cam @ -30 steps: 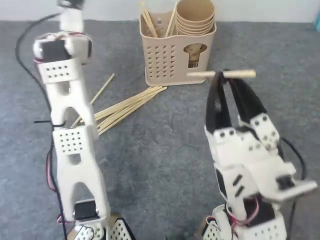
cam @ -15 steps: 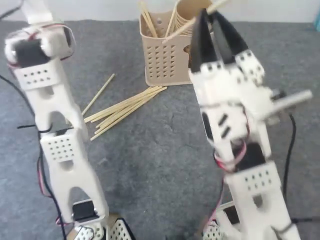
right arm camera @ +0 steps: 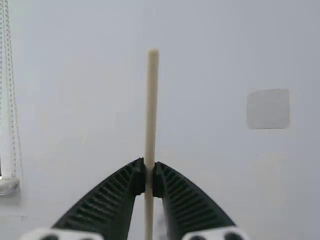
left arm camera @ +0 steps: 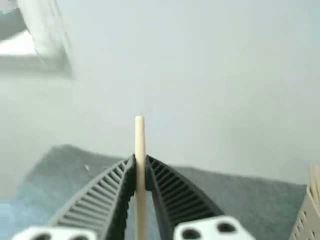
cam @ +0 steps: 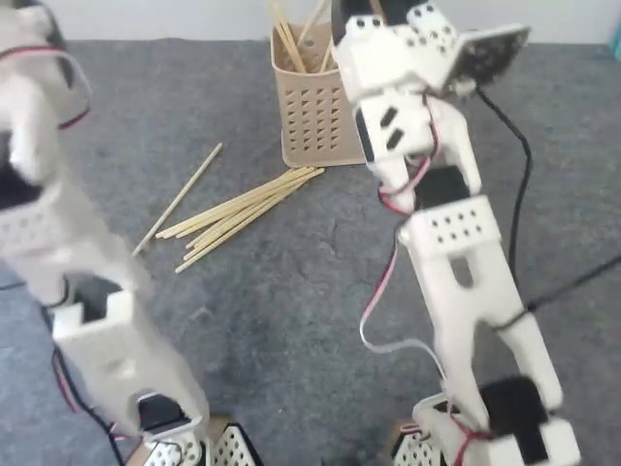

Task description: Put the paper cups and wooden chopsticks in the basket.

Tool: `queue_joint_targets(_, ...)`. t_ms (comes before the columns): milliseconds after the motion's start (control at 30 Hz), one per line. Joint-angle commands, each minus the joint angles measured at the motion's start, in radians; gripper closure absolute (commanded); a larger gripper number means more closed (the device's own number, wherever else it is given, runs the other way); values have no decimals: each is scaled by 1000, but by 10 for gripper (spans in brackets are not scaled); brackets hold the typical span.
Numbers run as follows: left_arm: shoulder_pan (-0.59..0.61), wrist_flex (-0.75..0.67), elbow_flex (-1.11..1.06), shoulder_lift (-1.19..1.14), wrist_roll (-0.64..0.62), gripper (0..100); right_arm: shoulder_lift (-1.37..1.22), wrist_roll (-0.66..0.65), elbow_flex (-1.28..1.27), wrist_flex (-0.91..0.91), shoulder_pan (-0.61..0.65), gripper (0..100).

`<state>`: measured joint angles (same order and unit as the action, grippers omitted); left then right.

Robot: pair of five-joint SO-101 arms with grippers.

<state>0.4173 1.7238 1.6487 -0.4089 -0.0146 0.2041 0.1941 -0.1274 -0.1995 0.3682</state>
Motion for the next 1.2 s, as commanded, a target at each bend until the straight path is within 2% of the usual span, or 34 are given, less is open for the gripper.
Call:
queue_joint_targets(0, 63, 40, -12, 180, 34, 991, -81, -20, 155, -13, -15, 991)
queue_joint_targets(133, 110, 38, -226, 341, 37, 991, -213, -120, 264, -13, -13, 991)
queue_joint_targets(300, 92, 18, -541, 583, 64, 991, -318, -123, 315, -12, -13, 991)
queue_joint_targets(500, 11, -100, -872, 829, 64, 991, -323, -123, 313, 185, -13, 989)
queue_joint_targets(600, -9, -218, -1096, 959, 61, 991, -332, -123, 311, 237, -13, 988)
queue_joint_targets(700, -9, -399, -1374, 1126, 57, 991, -344, -123, 310, 271, -13, 984)
queue_joint_targets(900, -8, -838, -1971, 1488, -5, 991, -344, -123, 315, 352, 4, 766)
queue_joint_targets(967, -8, -945, -2126, 1573, -5, 991, -309, -115, 315, 426, 10, 745)
queue_joint_targets(1167, -8, -1114, -2338, 1594, -8, 990, -145, -114, 310, 673, 12, 745)
